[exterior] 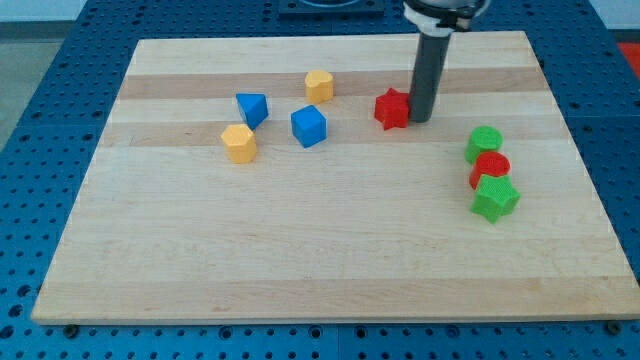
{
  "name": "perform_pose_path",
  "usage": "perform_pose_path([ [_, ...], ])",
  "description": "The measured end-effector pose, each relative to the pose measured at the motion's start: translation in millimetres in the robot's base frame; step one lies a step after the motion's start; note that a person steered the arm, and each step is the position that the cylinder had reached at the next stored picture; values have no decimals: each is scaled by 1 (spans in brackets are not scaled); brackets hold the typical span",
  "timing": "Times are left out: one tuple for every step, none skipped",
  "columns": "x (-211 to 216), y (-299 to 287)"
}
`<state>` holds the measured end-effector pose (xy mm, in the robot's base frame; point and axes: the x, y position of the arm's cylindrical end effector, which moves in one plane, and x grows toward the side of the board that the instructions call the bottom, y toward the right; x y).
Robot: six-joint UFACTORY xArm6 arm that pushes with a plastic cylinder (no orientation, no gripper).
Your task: Move the green circle diagonally right of the yellow hexagon
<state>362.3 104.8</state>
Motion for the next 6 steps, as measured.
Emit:
perform_pose_path([
  [-1, -3],
  [-1, 10],
  [-1, 35],
  [0, 71],
  [18, 102],
  [39, 117],
])
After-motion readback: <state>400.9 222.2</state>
